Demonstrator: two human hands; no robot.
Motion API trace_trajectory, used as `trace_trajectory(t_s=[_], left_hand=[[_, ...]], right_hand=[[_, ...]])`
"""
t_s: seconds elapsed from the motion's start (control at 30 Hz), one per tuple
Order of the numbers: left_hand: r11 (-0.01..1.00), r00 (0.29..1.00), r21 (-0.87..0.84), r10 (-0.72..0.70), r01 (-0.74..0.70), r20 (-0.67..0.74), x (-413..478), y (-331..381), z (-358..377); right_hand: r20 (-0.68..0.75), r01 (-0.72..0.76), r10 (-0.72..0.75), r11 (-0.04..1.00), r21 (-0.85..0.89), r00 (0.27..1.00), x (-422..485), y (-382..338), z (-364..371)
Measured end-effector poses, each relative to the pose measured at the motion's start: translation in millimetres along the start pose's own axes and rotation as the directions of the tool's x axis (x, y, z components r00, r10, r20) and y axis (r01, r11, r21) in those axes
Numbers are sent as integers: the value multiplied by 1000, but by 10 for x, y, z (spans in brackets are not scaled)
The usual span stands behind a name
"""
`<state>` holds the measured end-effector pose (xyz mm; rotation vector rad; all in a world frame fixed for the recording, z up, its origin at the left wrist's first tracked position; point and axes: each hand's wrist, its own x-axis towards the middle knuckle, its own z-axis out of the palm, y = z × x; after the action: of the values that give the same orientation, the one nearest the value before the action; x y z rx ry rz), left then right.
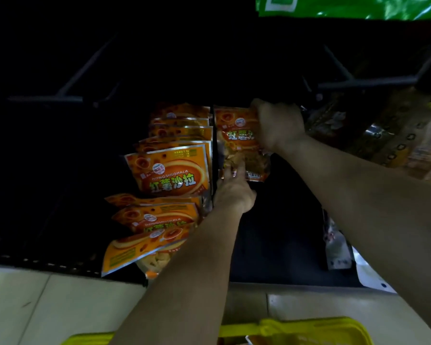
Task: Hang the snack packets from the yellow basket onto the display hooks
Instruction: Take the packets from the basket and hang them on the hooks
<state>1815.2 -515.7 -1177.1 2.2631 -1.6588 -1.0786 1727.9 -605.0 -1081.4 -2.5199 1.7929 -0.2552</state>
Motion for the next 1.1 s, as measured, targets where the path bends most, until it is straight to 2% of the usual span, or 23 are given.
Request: trace_trajectory(t_s=[0.13,0.23,0.4,0.53,0.67,0.8,0.87,0.93,1.03,1.1], left_hand=[[1000,1000,-24,8,-8,-9,45,-25,-54],[999,1000,-45,15,-15,0,-146,-18,-21],[993,996,-83,90,-90,-2,-786,-28,25],[982,988,-106,154,-156,-24,-1493,-70,-101],[978,979,-76,187,-194,-85,-2260,-270,-278],[984,980,-7,179,-180,-91,-2938,-717,-209],[993,991,8,117,-117,-62,-3142,-998,-76],[999,999,41,30,-31,11,-3255,-1249,92],[992,992,111,-72,60,104,-3305,-1563,398],[989,987,124,-99,83,129,-3268,-1723,593]], right_hand=[[-135,-9,4,999,-41,991,-134,58,24],[-162,-6,8,1000,10,987,-333,84,-25],[-51,-15,25,982,188,998,-971,29,-222],[47,-28,17,970,243,999,-1653,-46,-425],[77,-63,43,956,288,996,-2335,-184,-626],[85,-37,9,941,337,996,-3027,-302,-571],[159,-44,-11,939,341,987,-3330,-324,-419],[319,-83,-16,952,294,948,-3589,-322,-218],[585,-170,32,969,182,810,-3893,-270,152],[675,-228,58,959,166,736,-4035,-207,406]])
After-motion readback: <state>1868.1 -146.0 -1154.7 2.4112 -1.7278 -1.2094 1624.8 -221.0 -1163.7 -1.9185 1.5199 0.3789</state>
